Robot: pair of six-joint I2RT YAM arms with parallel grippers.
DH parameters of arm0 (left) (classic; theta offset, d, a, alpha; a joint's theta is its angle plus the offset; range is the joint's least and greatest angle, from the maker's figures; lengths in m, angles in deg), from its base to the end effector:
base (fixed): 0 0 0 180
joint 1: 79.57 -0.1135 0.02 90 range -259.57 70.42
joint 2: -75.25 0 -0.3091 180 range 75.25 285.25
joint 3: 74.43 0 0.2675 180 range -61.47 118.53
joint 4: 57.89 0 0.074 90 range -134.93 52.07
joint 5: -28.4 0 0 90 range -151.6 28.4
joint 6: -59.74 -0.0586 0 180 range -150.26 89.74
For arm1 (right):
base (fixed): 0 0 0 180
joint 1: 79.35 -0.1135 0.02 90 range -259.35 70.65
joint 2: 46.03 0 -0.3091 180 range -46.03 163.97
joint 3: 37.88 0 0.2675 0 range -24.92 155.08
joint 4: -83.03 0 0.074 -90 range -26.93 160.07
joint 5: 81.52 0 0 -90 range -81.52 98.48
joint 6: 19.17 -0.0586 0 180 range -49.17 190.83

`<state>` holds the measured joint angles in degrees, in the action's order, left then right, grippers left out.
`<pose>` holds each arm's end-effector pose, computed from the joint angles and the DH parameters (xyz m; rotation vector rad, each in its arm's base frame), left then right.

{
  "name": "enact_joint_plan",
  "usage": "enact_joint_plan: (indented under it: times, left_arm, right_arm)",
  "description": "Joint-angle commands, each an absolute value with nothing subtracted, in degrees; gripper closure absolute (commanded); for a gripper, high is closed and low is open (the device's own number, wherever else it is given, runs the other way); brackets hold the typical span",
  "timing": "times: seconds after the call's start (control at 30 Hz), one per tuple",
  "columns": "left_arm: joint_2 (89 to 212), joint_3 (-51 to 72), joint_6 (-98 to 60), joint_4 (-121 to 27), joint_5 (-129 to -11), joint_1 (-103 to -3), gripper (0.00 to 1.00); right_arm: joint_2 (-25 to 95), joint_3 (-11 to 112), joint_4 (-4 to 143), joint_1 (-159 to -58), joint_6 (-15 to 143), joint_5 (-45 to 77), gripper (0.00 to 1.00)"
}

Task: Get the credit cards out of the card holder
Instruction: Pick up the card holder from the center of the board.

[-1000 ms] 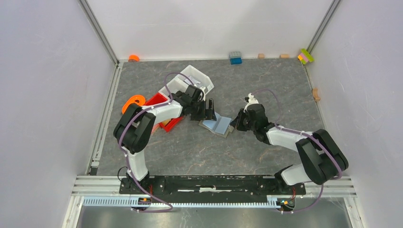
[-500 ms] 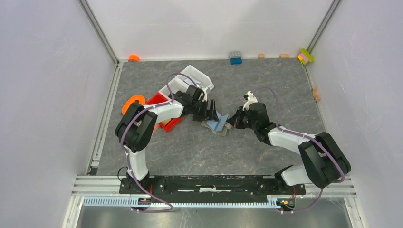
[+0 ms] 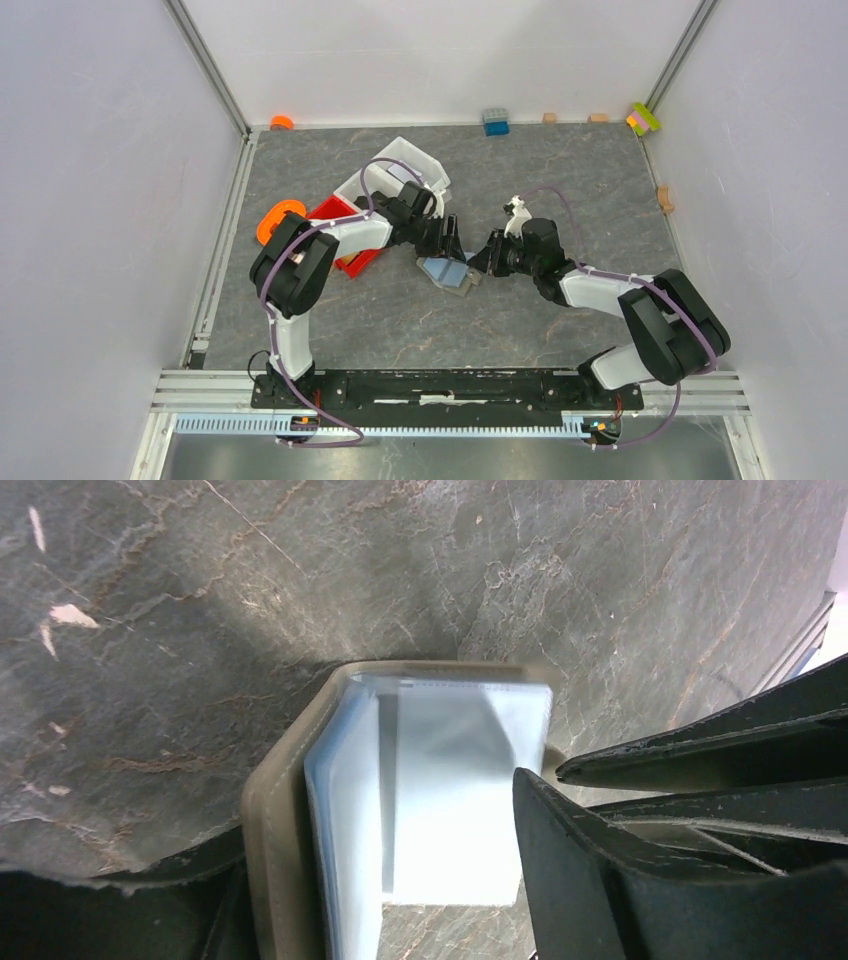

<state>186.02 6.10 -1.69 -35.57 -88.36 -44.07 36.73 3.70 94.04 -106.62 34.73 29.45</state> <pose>0.3409 -0.2755 0.1675 0.3733 2.6317 -1.0105 0.2514 0.1532 0.1793 -0.0649 2.2360 1.0225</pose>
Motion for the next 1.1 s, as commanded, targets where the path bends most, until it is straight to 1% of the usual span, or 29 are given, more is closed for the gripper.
enact_joint_plan:
  times: [0.0,0.07,0.2,0.33,0.4,0.43,0.5,0.6,0.7,0.83,0.9,0.97,1.07]
  left_arm:
    - [186.6,6.8,-1.0,-36.0,-90.7,-43.4,0.32]
    - [186.6,6.7,-0.9,-36.3,-91.2,-43.3,0.37]
    - [186.9,6.7,-0.6,-37.0,-92.3,-43.3,0.50]
    - [185.6,6.6,-1.6,-36.0,-89.3,-43.0,0.54]
    - [184.0,6.2,-2.4,-35.4,-87.0,-42.8,0.55]
    - [183.5,5.9,-2.8,-35.4,-86.0,-42.6,0.55]
    - [182.5,5.6,-3.1,-35.4,-85.0,-42.3,0.55]
    - [182.5,5.8,-3.4,-34.8,-83.5,-41.8,0.55]
    - [182.9,6.5,-3.7,-34.2,-83.1,-41.4,0.47]
    - [183.3,6.8,-3.5,-34.2,-82.8,-40.9,0.42]
    - [183.9,7.2,-3.5,-34.2,-83.3,-40.8,0.42]
    - [184.6,7.5,-3.5,-34.2,-83.8,-40.8,0.43]
    - [185.4,7.8,-3.6,-34.2,-84.7,-40.8,0.53]
  right_arm:
    - [37.1,4.3,97.7,-106.8,35.3,31.8,0.74]
    - [37.2,4.3,97.8,-106.8,35.5,31.8,0.72]
    - [36.8,4.2,97.8,-106.7,35.6,32.0,0.72]
    - [35.9,3.6,98.1,-106.8,35.8,31.1,0.70]
    - [35.2,2.8,99.0,-106.8,36.1,30.9,0.60]
    - [34.7,2.1,100.1,-106.8,36.2,31.0,0.57]
    - [33.3,0.9,101.4,-106.8,36.3,30.7,0.55]
    - [30.9,-0.3,101.6,-106.7,36.8,29.2,0.48]
    - [28.6,-1.0,101.7,-106.7,36.8,28.7,0.41]
    - [26.2,-1.9,100.3,-106.8,36.9,25.9,0.14]
    - [25.1,-0.9,95.1,-106.7,37.1,20.8,0.02]
    - [23.8,-0.3,91.6,-106.8,37.7,15.9,0.02]
    - [21.3,-0.3,87.2,-106.8,36.4,9.3,0.02]
